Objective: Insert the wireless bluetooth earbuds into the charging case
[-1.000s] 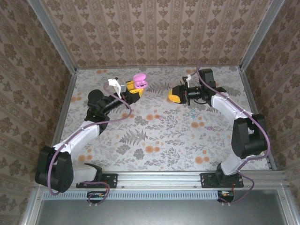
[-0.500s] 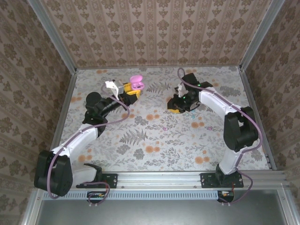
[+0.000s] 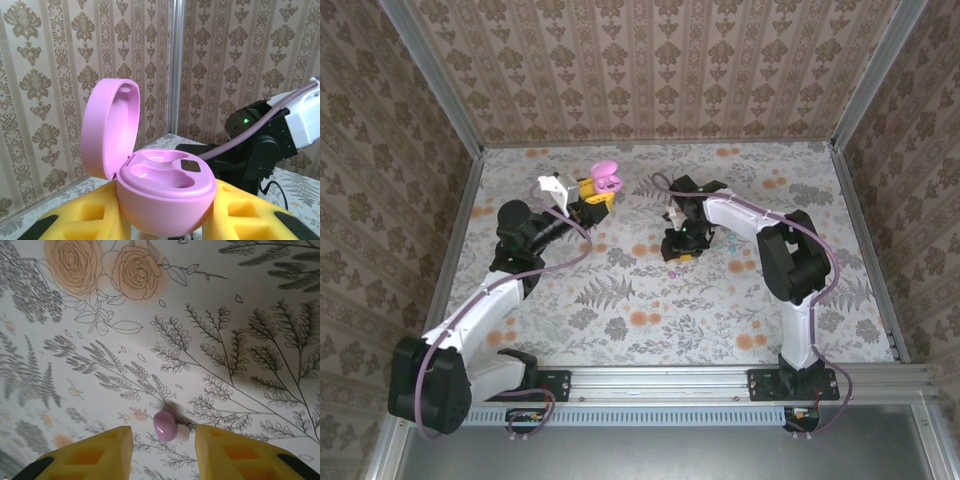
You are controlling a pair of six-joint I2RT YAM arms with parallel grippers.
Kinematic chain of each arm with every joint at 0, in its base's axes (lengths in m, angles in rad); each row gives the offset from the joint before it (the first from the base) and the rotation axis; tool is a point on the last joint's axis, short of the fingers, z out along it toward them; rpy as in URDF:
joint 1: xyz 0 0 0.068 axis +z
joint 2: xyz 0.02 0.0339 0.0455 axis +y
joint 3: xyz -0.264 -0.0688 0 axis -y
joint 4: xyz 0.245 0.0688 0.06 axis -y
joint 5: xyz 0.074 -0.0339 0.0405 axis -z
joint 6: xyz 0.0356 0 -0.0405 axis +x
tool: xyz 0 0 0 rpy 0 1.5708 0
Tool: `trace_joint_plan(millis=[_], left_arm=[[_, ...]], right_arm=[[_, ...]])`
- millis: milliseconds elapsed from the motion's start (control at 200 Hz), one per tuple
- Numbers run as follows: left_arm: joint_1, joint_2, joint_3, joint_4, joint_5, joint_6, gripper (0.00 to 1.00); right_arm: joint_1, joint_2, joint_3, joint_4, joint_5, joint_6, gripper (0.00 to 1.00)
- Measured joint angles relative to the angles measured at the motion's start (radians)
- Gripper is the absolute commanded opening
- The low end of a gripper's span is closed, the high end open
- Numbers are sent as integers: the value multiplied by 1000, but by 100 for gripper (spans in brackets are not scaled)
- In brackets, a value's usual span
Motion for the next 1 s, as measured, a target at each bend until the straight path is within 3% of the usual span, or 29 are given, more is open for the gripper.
trace_joint_plan(millis=[440,1000], left_arm=[[0,-26,0,-19,-6,7,29],[1,-40,-1,-56,-6,19,29]], right_arm=[[80,119,124,-147,118,-146,38],[97,152,155,-197,167,-174,35]])
